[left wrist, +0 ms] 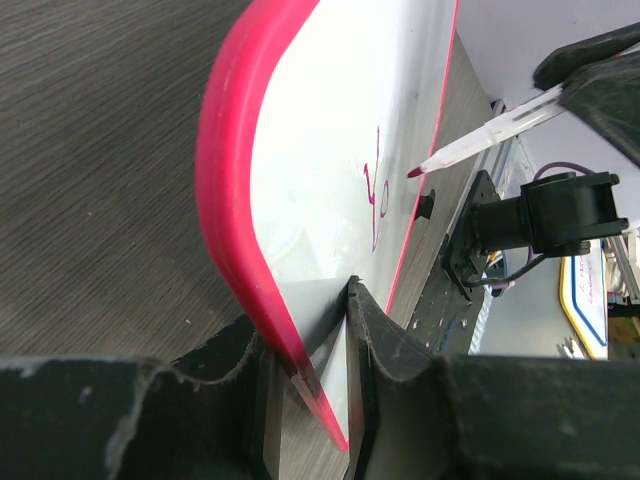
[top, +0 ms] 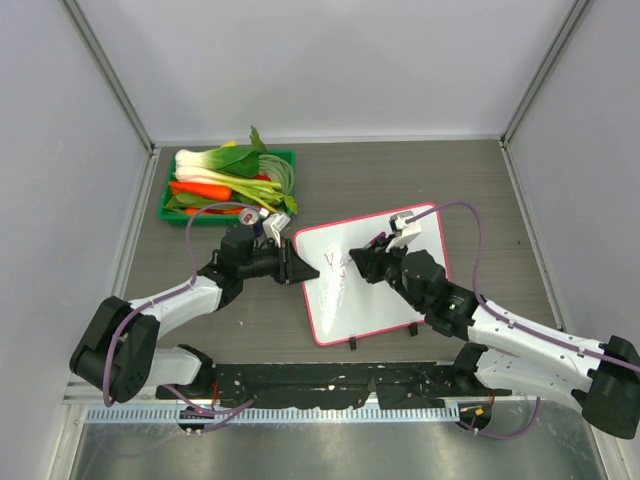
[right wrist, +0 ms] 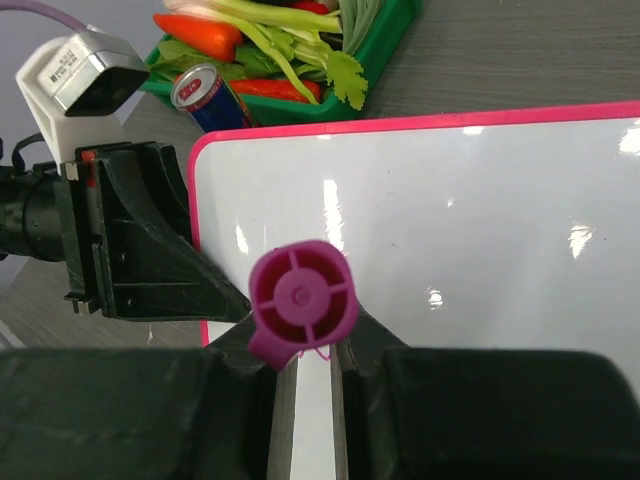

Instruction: Write a sentence on the whiteboard

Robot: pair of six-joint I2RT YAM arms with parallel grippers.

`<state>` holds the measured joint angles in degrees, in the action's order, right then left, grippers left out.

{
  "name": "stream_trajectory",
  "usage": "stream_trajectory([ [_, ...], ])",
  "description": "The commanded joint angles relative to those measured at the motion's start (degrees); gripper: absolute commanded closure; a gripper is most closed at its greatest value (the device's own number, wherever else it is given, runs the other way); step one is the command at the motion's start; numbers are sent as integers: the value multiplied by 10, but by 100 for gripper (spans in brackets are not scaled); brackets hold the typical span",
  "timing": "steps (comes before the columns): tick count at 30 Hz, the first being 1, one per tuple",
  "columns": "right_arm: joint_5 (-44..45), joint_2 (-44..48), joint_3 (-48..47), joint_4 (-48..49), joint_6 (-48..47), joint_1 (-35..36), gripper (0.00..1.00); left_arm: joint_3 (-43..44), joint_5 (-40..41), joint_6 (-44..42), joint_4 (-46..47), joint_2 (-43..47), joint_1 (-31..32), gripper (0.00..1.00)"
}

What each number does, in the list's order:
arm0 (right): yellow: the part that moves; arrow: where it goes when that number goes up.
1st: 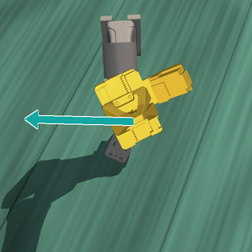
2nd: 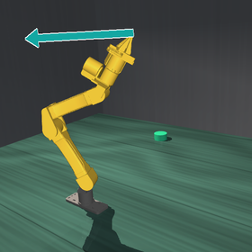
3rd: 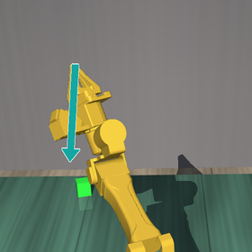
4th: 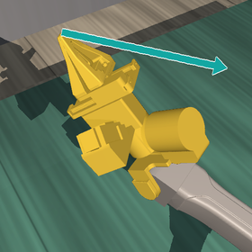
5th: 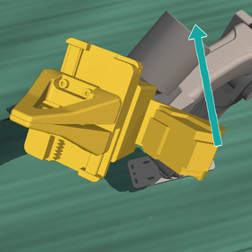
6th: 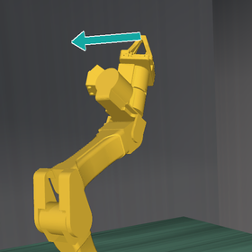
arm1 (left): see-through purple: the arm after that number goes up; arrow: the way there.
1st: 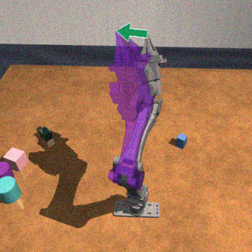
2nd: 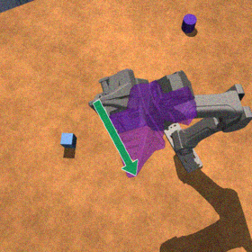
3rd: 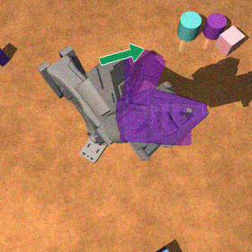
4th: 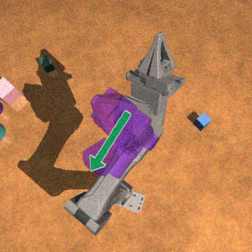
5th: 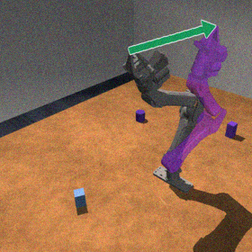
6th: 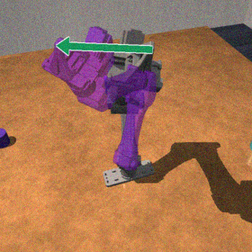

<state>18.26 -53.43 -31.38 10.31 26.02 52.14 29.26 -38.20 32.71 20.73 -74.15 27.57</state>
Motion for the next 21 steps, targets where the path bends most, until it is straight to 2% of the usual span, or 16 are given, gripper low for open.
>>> stream_trajectory([
  [1, 12, 38, 5, 41, -6, 0, 99, -9, 107, -111, -65, -21, -6, 100],
  [21, 44, 10, 26, 35, -9, -2, 99, -9, 107, -111, -65, -21, -6, 100],
])
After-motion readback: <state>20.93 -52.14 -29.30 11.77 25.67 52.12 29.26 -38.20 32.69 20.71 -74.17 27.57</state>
